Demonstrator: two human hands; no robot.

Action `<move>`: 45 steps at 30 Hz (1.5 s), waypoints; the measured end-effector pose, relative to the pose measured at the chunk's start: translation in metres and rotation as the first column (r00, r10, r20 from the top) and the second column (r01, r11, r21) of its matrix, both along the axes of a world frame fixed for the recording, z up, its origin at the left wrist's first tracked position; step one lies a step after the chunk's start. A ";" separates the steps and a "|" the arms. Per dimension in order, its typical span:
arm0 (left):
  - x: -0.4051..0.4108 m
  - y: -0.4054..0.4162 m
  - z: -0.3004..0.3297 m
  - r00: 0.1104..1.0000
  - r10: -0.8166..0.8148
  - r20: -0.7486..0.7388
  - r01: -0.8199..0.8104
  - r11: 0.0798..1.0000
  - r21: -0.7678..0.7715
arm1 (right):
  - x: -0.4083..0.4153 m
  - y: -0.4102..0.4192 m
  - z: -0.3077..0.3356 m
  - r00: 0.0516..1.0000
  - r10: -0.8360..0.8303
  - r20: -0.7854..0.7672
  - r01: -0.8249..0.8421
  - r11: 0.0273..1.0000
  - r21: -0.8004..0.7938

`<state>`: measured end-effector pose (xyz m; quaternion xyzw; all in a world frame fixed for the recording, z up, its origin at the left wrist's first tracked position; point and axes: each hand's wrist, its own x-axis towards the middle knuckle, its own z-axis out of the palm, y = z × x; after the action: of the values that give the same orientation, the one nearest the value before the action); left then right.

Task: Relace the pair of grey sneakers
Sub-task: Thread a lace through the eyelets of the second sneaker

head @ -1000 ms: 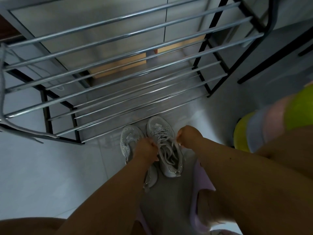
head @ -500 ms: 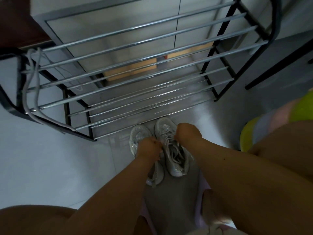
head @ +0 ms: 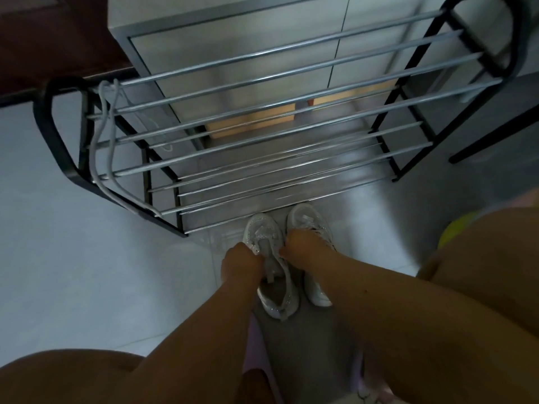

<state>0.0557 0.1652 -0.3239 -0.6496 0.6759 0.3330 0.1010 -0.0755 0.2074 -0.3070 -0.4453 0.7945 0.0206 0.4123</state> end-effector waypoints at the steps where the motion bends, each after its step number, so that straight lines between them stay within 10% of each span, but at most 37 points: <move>1: 0.002 -0.001 -0.003 1.000 -0.001 0.007 0.001 1.000 0.010 | 0.002 -0.002 -0.001 1.000 0.018 -0.001 -0.018 1.000 0.001; 13: 0.004 -0.007 -0.024 0.996 -0.066 0.052 0.060 0.993 0.106 | 0.014 -0.009 -0.010 0.943 0.331 -0.015 -0.329 0.941 0.073; 22: 0.001 -0.002 0.004 0.998 -0.062 0.027 0.059 0.994 0.095 | 0.009 -0.006 0.017 0.969 0.248 0.020 -0.247 0.949 0.198; 35: 0.001 0.007 0.116 0.987 0.034 -0.159 -0.011 0.990 0.143 | 0.004 0.022 0.108 0.992 0.114 -0.052 -0.115 0.993 -0.019; 45: 0.019 0.041 0.235 0.937 -0.191 -0.293 0.141 0.973 -0.184 | 0.014 0.048 0.225 0.993 0.103 -0.050 -0.111 0.974 -0.199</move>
<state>0.0750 0.2060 -0.0892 -0.5363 0.7603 0.3653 -0.0304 -0.0613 0.2559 -0.0818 -0.5265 0.7754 -0.0290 0.3476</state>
